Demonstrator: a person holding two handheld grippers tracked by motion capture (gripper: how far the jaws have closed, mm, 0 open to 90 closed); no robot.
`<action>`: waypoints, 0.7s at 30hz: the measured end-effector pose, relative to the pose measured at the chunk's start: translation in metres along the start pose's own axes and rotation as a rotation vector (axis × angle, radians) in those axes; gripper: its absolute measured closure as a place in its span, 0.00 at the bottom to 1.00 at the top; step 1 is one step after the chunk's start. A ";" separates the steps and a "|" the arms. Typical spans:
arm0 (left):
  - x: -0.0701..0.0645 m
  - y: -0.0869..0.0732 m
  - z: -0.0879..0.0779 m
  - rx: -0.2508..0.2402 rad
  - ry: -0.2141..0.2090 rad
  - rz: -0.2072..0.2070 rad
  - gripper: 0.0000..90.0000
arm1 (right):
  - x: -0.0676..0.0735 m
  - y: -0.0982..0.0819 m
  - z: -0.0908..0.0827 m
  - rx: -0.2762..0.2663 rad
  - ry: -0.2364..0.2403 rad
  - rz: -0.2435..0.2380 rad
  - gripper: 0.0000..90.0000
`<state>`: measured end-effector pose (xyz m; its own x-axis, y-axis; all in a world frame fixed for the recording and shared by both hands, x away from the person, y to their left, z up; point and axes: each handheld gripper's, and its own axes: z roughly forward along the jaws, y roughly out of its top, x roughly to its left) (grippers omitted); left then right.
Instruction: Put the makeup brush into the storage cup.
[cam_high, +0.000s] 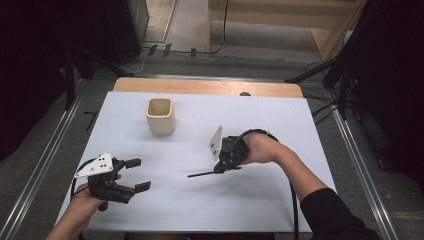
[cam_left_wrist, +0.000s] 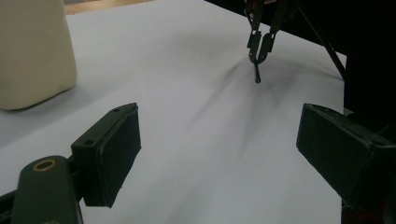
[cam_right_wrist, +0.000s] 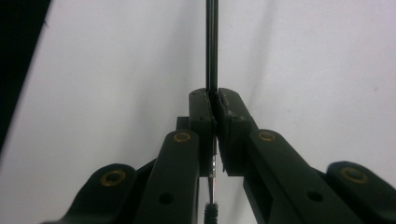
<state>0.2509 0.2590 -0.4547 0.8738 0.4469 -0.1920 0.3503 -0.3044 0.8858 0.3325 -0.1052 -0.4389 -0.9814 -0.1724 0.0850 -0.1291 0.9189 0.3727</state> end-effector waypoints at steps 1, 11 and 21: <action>0.000 0.000 0.000 -0.001 -0.003 0.001 0.15 | 0.004 -0.001 -0.005 -0.037 0.005 0.049 0.97; 0.000 0.002 0.005 0.034 -0.085 -0.012 0.15 | 0.019 -0.008 -0.013 -0.194 0.036 0.172 0.97; 0.001 0.007 0.012 0.051 -0.170 -0.113 0.15 | 0.030 -0.013 -0.016 -0.284 0.010 0.345 0.97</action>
<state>0.2583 0.2469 -0.4537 0.8708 0.3338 -0.3609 0.4619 -0.3044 0.8331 0.3066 -0.1283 -0.4269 -0.9584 0.1228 0.2576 0.2516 0.7895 0.5599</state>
